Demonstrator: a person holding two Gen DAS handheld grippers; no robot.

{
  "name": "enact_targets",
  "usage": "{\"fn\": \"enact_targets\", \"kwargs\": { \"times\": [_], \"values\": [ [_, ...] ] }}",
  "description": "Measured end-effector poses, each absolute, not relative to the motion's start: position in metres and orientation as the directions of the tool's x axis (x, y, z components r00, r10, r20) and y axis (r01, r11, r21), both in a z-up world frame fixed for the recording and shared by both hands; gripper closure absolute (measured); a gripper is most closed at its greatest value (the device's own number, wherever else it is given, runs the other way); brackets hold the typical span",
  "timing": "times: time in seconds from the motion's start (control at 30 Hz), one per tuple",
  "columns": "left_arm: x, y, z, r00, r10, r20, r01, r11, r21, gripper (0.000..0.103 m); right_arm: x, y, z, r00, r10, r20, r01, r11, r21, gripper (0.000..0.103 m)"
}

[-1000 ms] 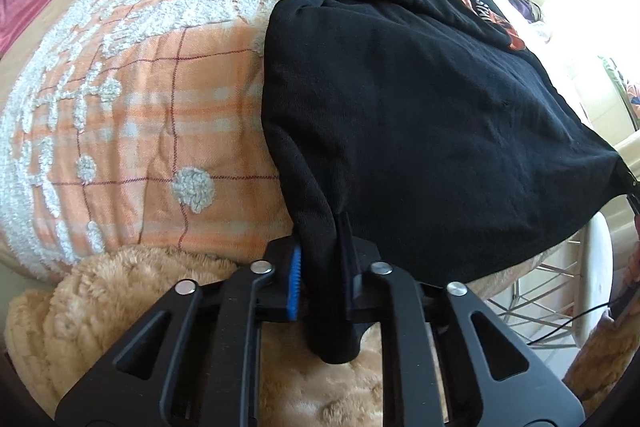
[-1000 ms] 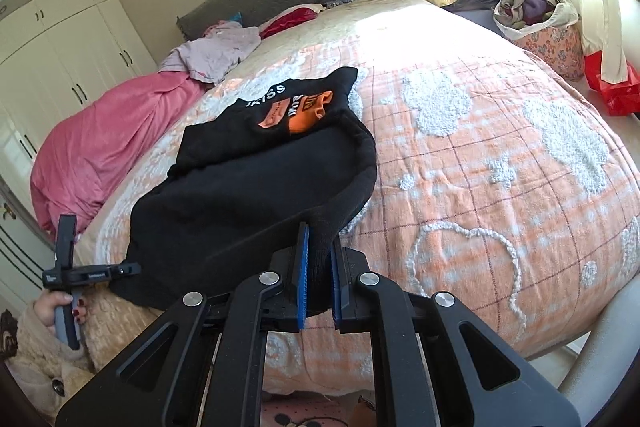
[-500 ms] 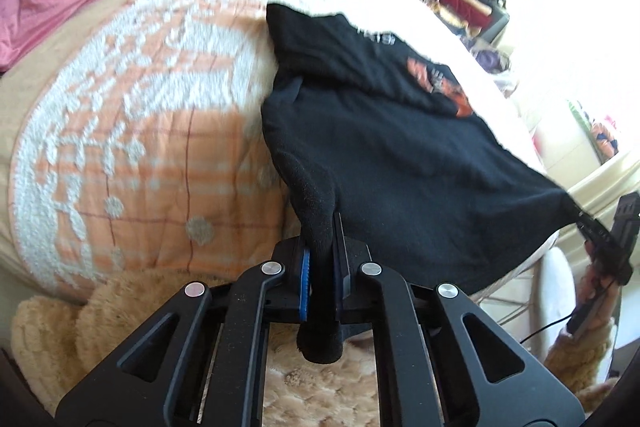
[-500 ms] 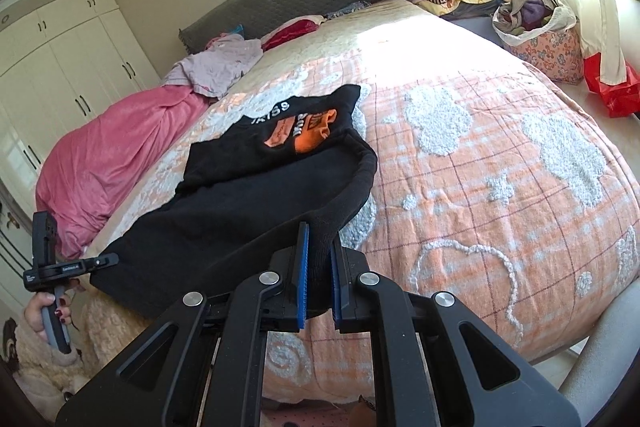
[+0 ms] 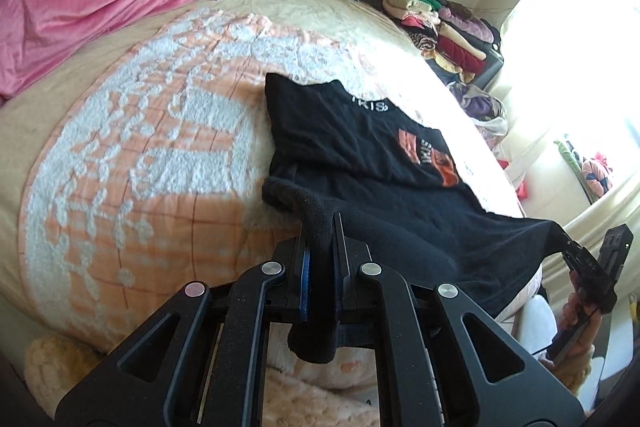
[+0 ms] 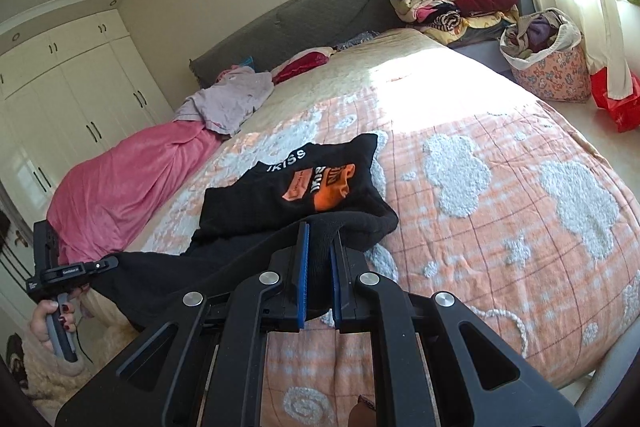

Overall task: Fold small clothes
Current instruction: 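Lift the hem with both tools and fold it toward the collar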

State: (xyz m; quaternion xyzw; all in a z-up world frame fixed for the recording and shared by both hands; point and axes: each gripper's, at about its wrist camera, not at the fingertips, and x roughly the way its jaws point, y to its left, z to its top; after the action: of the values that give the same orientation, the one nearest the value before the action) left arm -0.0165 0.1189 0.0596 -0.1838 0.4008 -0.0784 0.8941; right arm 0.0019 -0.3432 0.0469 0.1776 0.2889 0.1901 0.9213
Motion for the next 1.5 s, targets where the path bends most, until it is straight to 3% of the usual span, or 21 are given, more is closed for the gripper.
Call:
{"fn": "enact_targets", "kwargs": {
  "times": [0.63,1.5],
  "values": [
    [0.034,0.125,0.072,0.705,-0.233,-0.669,-0.057,0.923,-0.382,0.1,0.068,-0.345,0.07,0.8,0.415,-0.434,-0.22,0.875,0.432,0.095],
    [0.13,0.13,0.044,0.682,-0.179,-0.709,-0.129,0.925,-0.358,0.1,0.182,-0.323,0.037,0.767,0.333,-0.549,-0.131,0.918,0.375,0.095]
  ]
}}
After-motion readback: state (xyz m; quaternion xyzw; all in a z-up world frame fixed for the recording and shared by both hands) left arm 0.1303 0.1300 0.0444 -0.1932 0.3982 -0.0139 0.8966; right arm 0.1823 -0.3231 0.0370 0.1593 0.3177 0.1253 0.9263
